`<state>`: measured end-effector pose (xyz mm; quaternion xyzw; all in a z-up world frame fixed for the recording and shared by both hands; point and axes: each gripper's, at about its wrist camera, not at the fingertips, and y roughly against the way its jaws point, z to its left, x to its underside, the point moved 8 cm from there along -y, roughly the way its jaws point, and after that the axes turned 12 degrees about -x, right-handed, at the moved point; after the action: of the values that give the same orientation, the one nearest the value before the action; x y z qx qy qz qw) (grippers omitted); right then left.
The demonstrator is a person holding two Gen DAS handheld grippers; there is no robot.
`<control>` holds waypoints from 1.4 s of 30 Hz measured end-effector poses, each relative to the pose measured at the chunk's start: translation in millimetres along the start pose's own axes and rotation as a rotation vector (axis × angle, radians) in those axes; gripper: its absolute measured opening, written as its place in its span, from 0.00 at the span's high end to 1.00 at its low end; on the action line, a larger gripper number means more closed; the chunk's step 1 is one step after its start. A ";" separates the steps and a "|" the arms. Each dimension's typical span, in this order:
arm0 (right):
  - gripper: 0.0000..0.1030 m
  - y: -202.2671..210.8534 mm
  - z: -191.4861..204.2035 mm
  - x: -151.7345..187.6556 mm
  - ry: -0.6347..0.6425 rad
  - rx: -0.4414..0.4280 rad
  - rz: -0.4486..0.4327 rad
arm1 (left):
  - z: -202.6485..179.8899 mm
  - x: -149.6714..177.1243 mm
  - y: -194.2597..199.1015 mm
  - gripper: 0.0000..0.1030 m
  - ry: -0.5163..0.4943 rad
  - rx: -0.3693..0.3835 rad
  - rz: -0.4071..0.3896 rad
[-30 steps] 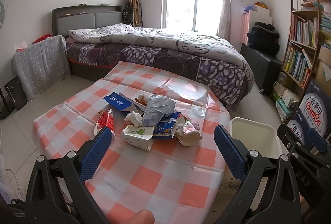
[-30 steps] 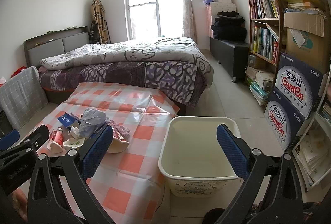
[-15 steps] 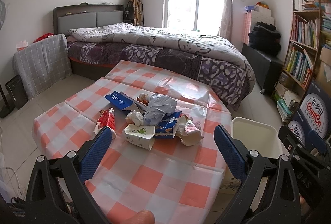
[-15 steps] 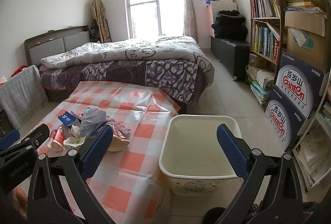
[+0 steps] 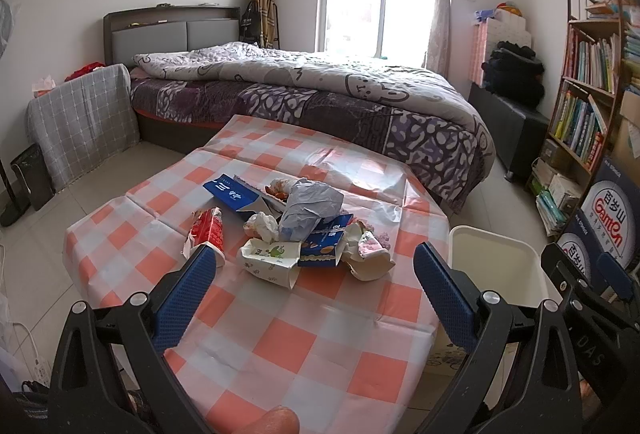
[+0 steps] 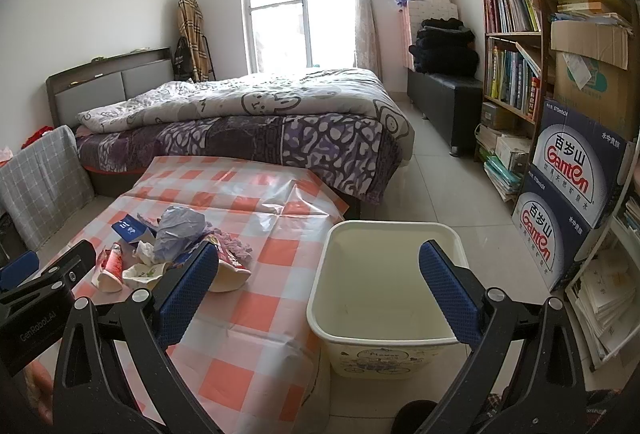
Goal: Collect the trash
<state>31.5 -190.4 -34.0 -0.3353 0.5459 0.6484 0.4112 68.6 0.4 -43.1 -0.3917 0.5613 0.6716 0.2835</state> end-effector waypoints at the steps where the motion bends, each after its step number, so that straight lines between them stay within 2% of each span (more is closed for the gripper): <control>1: 0.07 0.1 -0.5 -0.2 0.000 -0.001 0.001 | -0.1 0.0 0.0 0.07 0.000 0.000 0.000; 27: 0.07 -1.7 -2.0 0.8 -0.003 -0.002 0.006 | 0.0 0.2 -0.6 0.07 -0.002 -0.002 0.006; 42: 0.07 -2.1 -1.7 -1.4 -0.005 0.002 0.012 | 16.2 14.1 -12.7 0.07 0.004 -0.005 0.021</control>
<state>34.0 -192.2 -34.0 -0.3299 0.5474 0.6513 0.4090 68.0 18.1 -60.7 -0.3880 0.5643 0.6751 0.2742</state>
